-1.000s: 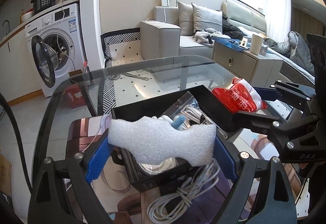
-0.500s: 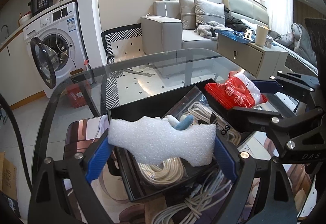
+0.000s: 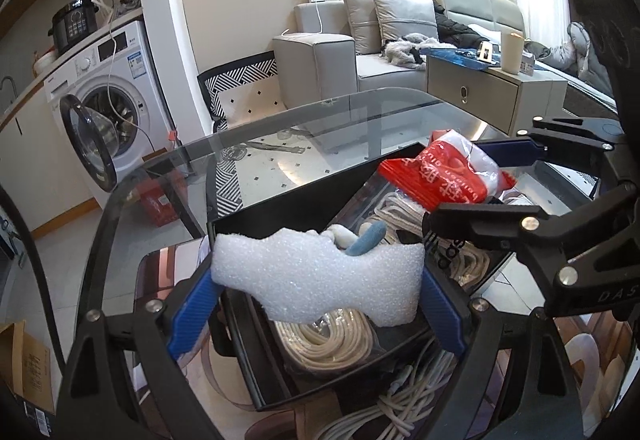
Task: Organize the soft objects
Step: 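Carry the foam and red packet over the black box and lower them in, then open both grippers to drop the foam and packet into the box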
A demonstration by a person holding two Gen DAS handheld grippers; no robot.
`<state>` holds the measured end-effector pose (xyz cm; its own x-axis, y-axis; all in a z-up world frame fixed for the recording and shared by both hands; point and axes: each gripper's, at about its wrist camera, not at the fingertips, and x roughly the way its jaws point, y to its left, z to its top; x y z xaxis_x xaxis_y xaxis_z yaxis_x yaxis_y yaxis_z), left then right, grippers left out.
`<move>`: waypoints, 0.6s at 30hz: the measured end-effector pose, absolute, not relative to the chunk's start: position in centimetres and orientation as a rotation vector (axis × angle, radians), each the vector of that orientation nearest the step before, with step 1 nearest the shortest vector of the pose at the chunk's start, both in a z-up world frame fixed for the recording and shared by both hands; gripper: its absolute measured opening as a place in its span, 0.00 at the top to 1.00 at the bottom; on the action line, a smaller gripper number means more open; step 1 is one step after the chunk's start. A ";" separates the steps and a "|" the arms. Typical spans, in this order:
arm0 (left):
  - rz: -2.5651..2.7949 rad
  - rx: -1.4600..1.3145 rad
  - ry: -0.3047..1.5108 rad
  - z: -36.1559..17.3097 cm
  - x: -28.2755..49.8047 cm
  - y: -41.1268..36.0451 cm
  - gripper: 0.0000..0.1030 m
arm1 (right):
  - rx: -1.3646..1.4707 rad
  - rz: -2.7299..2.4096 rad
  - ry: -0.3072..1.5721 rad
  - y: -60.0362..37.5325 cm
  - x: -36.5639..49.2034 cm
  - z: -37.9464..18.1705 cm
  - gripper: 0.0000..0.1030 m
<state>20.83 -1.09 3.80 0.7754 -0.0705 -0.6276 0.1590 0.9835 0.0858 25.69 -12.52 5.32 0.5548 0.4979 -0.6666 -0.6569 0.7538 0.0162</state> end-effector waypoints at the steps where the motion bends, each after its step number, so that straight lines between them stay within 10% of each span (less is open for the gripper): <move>1: -0.127 0.136 0.673 3.8 20.8 -1.1 0.11 | -0.242 0.691 0.700 -12.5 25.7 5.4 0.37; 18: -0.184 0.042 0.688 4.4 20.4 -0.3 0.00 | -0.185 0.612 0.664 -16.4 24.0 6.3 0.04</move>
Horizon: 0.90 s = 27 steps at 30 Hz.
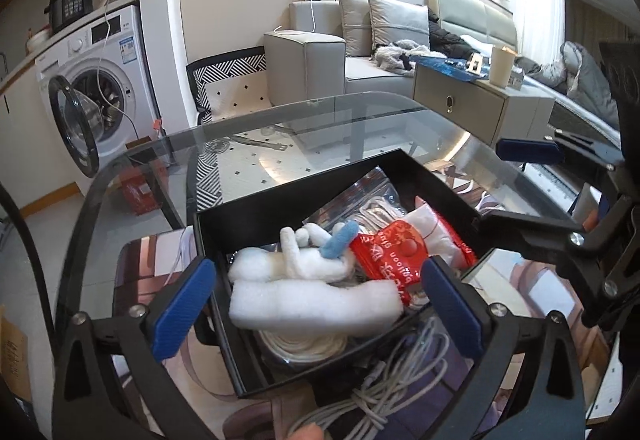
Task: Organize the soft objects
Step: 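Open both grippers to drop the foam and packet into the box, then move the right gripper to the green sachet while the left gripper approaches the white cable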
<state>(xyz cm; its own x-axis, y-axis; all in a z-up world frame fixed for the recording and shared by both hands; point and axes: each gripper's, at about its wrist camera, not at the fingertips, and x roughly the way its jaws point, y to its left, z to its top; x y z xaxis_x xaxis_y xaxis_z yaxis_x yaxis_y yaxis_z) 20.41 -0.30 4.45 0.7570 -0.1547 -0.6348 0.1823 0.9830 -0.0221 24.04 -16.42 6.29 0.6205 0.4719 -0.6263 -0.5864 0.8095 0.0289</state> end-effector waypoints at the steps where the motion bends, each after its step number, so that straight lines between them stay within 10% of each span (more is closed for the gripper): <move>1: -0.182 0.036 0.686 4.4 20.2 -0.2 0.00 | -0.182 0.613 0.665 -16.7 23.9 6.3 0.03; 27: -0.117 -0.013 0.657 4.6 11.4 1.9 0.00 | -0.262 0.663 0.736 -17.0 16.1 3.7 0.01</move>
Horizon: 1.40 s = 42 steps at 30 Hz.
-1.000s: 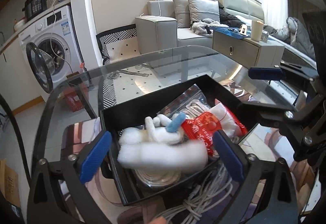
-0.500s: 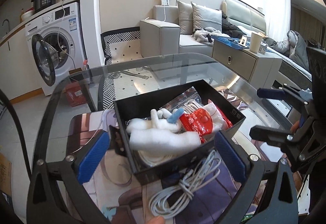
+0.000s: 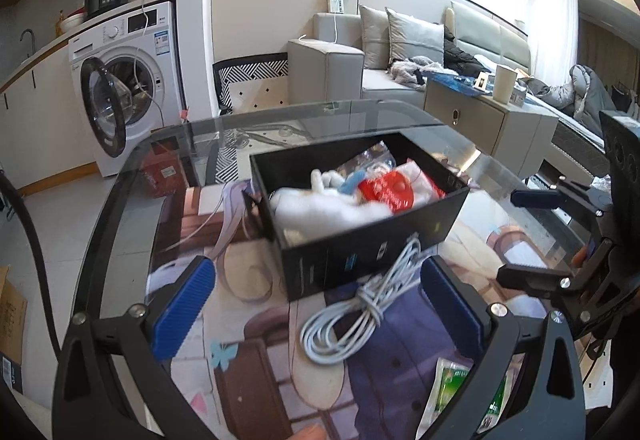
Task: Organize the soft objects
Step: 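Move the right gripper to the green sachet while the left gripper approaches the white cable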
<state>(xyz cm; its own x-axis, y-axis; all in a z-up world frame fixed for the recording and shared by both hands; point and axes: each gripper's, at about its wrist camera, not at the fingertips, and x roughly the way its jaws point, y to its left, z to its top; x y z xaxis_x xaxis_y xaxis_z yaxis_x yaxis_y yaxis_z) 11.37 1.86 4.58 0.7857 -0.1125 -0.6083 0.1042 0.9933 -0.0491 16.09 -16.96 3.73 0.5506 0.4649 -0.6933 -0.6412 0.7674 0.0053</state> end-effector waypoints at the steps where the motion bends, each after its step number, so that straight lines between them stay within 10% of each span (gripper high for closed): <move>1: -0.113 -0.012 0.659 4.5 11.2 1.9 0.00 | -0.267 0.664 0.737 -17.0 15.8 3.6 0.01; 42: -0.089 -0.003 0.693 2.6 9.5 2.6 0.00 | -0.422 0.850 0.917 -12.3 12.9 -1.8 0.01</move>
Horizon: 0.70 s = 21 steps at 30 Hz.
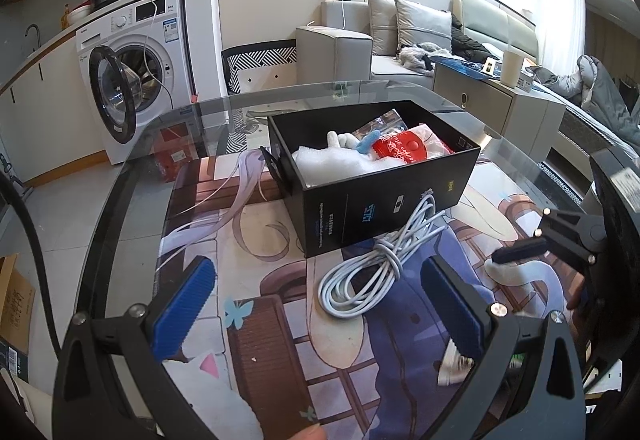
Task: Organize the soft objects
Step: 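Move the right gripper to the green sachet while the left gripper approaches the white cable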
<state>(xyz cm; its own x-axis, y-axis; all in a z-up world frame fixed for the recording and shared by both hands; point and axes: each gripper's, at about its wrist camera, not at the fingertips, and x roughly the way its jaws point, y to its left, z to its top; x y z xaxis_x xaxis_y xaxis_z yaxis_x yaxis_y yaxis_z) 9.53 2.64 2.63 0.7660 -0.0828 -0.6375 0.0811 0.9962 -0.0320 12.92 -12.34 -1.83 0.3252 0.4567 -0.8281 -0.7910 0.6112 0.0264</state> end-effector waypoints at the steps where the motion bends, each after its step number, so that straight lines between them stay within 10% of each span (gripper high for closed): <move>1: -0.088 -0.002 0.692 2.6 9.5 2.6 0.00 | -0.412 0.827 0.917 -12.7 13.4 -1.8 0.01; 21: -0.095 -0.007 0.714 1.7 9.9 2.4 0.00 | -0.270 0.644 0.972 -16.6 17.3 -0.9 0.01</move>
<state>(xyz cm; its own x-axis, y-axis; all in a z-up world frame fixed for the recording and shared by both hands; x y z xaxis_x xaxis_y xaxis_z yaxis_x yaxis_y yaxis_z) 9.90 2.35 1.73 0.7515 -0.0895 -0.6536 0.0847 0.9956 -0.0390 17.28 -16.63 -0.86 0.3980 0.3846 -0.8329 -0.6171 0.7840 0.0671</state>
